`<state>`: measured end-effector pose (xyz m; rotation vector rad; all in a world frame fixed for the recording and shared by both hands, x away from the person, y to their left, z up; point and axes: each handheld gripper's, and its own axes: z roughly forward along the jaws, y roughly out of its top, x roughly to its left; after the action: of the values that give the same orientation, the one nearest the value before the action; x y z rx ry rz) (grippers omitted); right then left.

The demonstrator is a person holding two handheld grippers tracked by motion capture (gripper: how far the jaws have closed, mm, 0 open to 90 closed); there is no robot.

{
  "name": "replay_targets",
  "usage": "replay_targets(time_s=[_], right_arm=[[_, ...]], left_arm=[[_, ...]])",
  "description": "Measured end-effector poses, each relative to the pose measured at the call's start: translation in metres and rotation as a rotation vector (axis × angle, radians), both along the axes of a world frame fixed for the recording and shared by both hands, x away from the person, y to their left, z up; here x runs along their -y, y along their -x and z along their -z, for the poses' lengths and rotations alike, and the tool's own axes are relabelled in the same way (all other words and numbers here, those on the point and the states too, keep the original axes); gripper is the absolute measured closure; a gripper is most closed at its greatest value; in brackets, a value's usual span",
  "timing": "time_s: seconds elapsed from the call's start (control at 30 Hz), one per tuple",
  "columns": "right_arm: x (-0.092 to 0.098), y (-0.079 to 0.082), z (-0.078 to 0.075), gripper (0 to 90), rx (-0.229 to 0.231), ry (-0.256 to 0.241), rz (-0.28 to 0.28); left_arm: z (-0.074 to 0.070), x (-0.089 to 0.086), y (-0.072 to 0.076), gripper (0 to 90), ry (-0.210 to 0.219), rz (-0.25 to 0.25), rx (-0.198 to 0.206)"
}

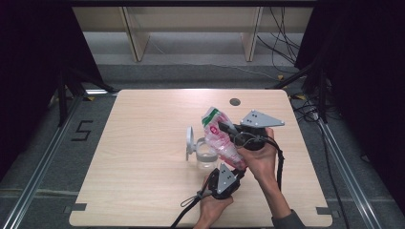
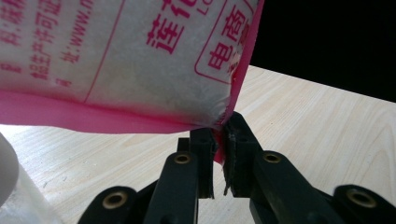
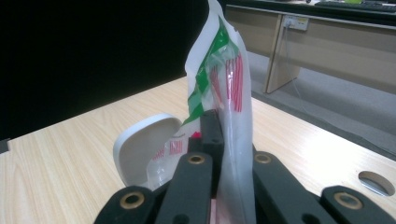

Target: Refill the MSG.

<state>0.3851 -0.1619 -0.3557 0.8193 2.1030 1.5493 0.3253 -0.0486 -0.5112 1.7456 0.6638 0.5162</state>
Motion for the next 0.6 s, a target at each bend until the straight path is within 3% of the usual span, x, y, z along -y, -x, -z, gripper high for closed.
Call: replay_targets(time_s=[0.13, 0.27, 0.33, 0.4, 0.6], right_arm=[[-0.0005, -0.0017, -0.0002, 90.0, 0.007, 0.012, 0.001], [-0.0027, -0.0023, 0.0006, 90.0, -0.015, 0.013, 0.015], [-0.0028, -0.0045, 0.0011, 90.0, 0.002, 0.022, 0.01], [-0.0041, -0.0038, 0.0009, 90.0, -0.02, 0.021, 0.018], [-0.0062, -0.007, -0.0002, 90.0, 0.001, 0.039, 0.024]], left_arm=[[0.0002, 0.0013, -0.0001, 82.7, 0.013, -0.002, 0.0], [0.0012, 0.0032, -0.0003, 82.8, 0.023, -0.009, 0.004], [0.0014, 0.003, -0.0009, 82.7, 0.022, -0.011, 0.005], [0.0013, 0.0032, -0.0015, 82.8, 0.024, -0.008, 0.006], [0.0005, 0.0042, -0.0033, 82.8, 0.036, -0.008, 0.001]])
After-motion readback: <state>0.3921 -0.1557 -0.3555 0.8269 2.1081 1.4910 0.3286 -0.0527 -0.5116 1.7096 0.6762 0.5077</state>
